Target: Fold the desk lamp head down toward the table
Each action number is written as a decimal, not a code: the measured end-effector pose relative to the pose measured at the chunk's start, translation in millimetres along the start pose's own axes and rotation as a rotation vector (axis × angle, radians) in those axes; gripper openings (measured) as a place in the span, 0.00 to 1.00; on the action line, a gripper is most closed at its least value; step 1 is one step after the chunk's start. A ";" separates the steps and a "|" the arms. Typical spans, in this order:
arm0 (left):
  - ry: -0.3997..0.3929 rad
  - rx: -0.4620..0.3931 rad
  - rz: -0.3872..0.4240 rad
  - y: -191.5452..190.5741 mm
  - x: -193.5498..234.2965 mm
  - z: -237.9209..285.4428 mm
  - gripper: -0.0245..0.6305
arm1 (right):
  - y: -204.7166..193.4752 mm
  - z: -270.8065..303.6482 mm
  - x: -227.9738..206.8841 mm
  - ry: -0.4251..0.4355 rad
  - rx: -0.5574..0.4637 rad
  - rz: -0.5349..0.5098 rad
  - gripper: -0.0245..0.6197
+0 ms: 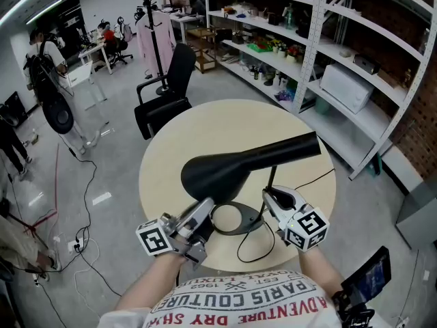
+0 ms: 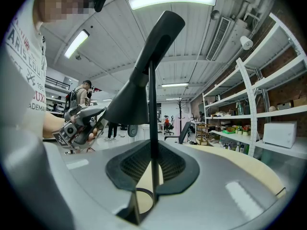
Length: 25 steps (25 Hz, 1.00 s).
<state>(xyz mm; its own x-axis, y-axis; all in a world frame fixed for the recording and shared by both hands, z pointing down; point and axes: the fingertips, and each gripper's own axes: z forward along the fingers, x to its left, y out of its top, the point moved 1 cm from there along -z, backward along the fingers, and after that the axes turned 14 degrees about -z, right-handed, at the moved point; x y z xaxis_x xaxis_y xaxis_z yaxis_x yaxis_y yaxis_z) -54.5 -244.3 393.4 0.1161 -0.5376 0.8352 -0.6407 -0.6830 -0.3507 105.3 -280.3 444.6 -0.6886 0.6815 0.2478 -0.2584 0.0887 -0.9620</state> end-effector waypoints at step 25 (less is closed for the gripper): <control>-0.065 -0.039 -0.157 -25.4 12.4 1.1 0.10 | 2.7 -2.2 5.9 0.000 -0.026 0.010 0.11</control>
<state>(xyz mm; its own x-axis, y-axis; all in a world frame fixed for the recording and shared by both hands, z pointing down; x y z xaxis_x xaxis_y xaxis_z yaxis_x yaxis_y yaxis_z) -36.0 -234.2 412.2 0.2651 -0.4574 0.8488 -0.6393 -0.7424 -0.2004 102.1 -274.5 443.3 -0.6909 0.6825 0.2384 -0.2337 0.1012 -0.9670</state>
